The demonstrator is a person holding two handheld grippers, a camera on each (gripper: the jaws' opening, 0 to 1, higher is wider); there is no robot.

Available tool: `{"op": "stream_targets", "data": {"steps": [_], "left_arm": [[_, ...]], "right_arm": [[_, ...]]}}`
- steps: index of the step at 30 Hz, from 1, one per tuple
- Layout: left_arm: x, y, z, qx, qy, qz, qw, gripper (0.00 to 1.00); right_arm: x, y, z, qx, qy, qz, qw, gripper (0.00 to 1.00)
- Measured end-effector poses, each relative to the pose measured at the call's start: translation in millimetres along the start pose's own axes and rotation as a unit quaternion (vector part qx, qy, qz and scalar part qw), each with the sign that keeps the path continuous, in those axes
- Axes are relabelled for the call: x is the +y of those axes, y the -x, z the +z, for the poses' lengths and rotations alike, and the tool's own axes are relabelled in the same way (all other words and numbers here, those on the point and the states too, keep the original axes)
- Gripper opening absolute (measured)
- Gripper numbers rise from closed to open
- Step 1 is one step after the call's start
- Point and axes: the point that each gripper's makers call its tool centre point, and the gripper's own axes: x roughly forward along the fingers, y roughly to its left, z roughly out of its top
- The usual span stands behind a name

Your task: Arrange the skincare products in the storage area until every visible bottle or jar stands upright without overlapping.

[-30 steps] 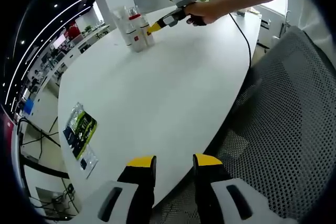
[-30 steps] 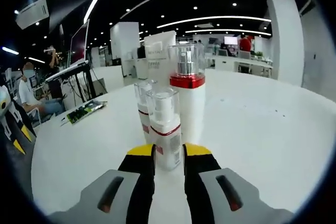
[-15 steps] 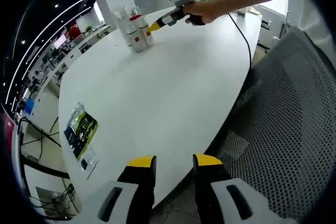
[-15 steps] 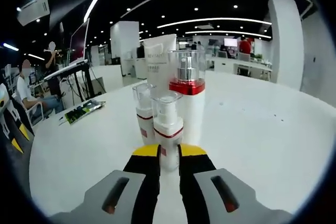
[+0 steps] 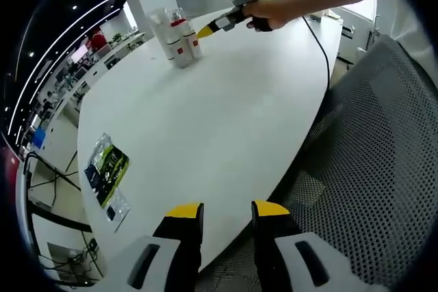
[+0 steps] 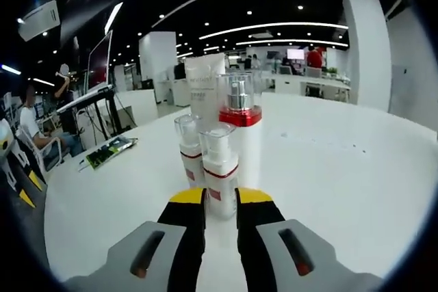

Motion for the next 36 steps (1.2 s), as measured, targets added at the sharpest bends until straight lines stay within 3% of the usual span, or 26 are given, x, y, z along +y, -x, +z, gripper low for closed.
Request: {"op": "stream_targets", "data": {"steps": [4, 5, 7, 9, 12, 15, 20, 23, 25, 26, 28, 34, 36], "left_arm": [[-0.2, -0.5, -1.0, 0.003, -0.001, 0.000, 1.0000, 0.29], [-0.3, -0.5, -0.9, 0.002, -0.001, 0.000, 1.0000, 0.29], [-0.2, -0.3, -0.3, 0.001, 0.001, 0.000, 1.0000, 0.29], [0.3, -0.2, 0.4, 0.000, 0.004, 0.000, 1.0000, 0.29], [-5.0, 1.7, 9.8, -0.025, 0.020, -0.013, 0.9994, 0.31], [-5.6, 2.2, 13.5, -0.036, 0.024, -0.016, 0.9989, 0.34], [-6.7, -0.2, 8.4, -0.020, 0.025, -0.017, 0.9993, 0.34], [-7.4, -1.1, 6.3, -0.014, 0.025, -0.019, 0.9994, 0.34], [-8.0, -1.7, 3.9, -0.007, 0.025, -0.021, 0.9994, 0.34], [-7.9, -1.6, 3.3, -0.005, 0.024, -0.020, 0.9995, 0.34], [-7.8, -1.3, 3.6, -0.006, 0.023, -0.019, 0.9995, 0.34], [-12.0, -1.5, 3.7, -0.006, 0.021, -0.029, 0.9993, 0.34], [-10.0, -1.3, 4.2, -0.007, 0.023, -0.025, 0.9994, 0.34]], "right_arm": [[21.7, 23.2, -8.6, 0.003, -0.074, 0.011, 0.9972, 0.20], [25.1, 25.7, -9.0, 0.003, -0.075, 0.014, 0.9970, 0.20], [41.9, 38.5, -7.2, -0.005, -0.076, 0.024, 0.9968, 0.20], [59.1, 51.3, -1.5, -0.020, -0.103, 0.033, 0.9939, 0.24], [85.6, 69.1, 9.3, -0.040, -0.133, 0.055, 0.9888, 0.33], [118.4, 83.5, 14.9, -0.046, -0.162, 0.091, 0.9816, 0.40], [181.4, 109.8, 33.2, -0.062, -0.170, 0.159, 0.9706, 0.52], [218.2, 125.8, 34.3, -0.048, -0.181, 0.207, 0.9603, 0.66], [222.8, 127.7, 30.0, -0.038, -0.180, 0.209, 0.9605, 0.72], [231.7, 132.8, 23.3, -0.017, -0.179, 0.215, 0.9597, 0.72], [238.8, 137.6, 23.7, -0.018, -0.183, 0.223, 0.9574, 0.74], [258.1, 142.4, 12.0, 0.003, -0.176, 0.224, 0.9585, 0.93], [261.0, 144.4, 3.5, 0.024, -0.168, 0.221, 0.9604, 0.91]]}}
